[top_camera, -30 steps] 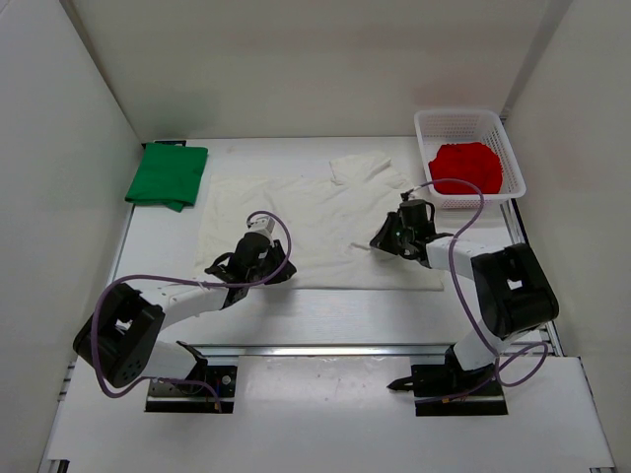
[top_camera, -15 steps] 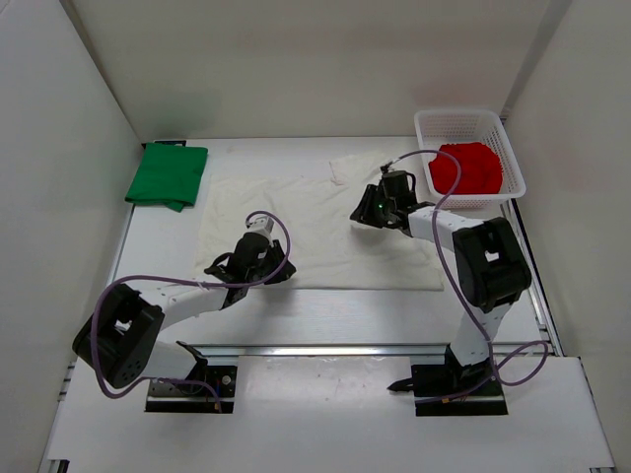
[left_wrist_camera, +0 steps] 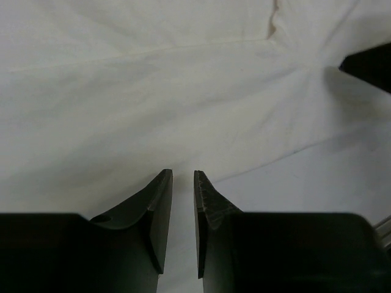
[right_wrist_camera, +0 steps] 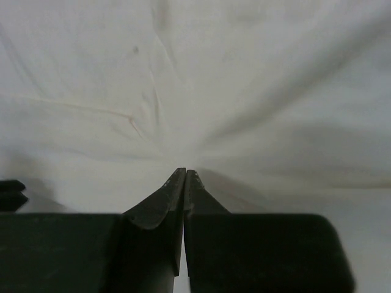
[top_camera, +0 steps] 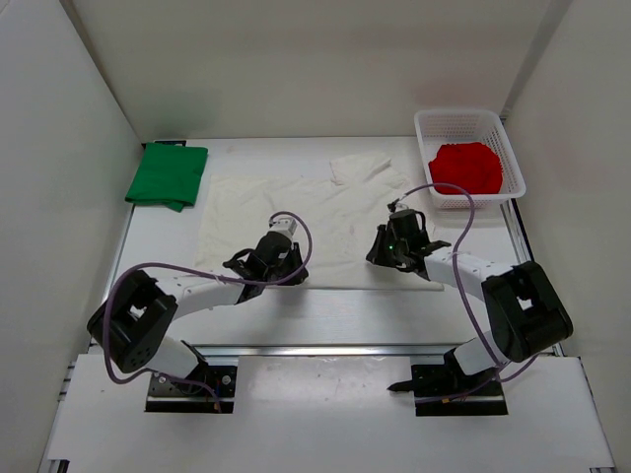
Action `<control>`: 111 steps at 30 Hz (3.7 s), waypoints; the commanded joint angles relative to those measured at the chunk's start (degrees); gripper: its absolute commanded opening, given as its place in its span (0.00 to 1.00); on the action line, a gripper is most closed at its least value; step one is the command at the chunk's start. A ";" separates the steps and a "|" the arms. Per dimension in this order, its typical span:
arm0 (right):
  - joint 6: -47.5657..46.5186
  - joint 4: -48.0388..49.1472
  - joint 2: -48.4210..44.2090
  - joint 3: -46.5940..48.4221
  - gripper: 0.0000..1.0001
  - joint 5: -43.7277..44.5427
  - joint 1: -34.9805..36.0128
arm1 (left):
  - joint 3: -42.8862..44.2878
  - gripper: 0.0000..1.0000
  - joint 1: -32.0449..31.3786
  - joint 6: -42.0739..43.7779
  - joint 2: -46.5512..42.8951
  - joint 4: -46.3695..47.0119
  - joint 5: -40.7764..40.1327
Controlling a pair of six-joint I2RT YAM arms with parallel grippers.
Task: Fold and stack the t-shirts
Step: Fold the flattened tshirt in 1/3 of the way, then grap the side of the flattened tshirt furthest away from the robot with both arms
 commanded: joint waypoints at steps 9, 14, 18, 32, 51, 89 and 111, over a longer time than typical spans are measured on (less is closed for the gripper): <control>0.13 -4.45 -4.23 -11.14 0.01 6.24 3.05 | -8.53 0.30 3.68 -0.92 0.68 -1.86 7.81; 4.60 -6.99 -9.95 -17.56 0.00 5.80 6.22 | -15.92 0.30 0.17 -4.70 -6.17 -3.00 7.37; 5.85 -9.37 -16.53 -19.68 0.00 4.40 7.01 | -19.00 0.29 -0.89 -6.55 -11.19 -5.81 7.02; -2.85 -8.32 -14.27 -3.51 0.02 2.02 2.96 | 15.51 0.38 25.80 -1.28 1.51 -5.92 6.06; -4.00 -1.72 -9.69 -6.14 0.00 -4.13 4.29 | 60.10 0.51 45.78 10.06 43.03 -27.87 -3.35; -15.06 -22.50 49.76 74.89 0.19 6.59 -13.03 | 49.83 0.00 43.23 6.19 31.44 -21.47 -3.36; -10.86 -32.75 70.99 105.48 0.36 -2.02 -16.37 | 50.00 0.00 43.93 6.54 32.14 -20.67 -0.45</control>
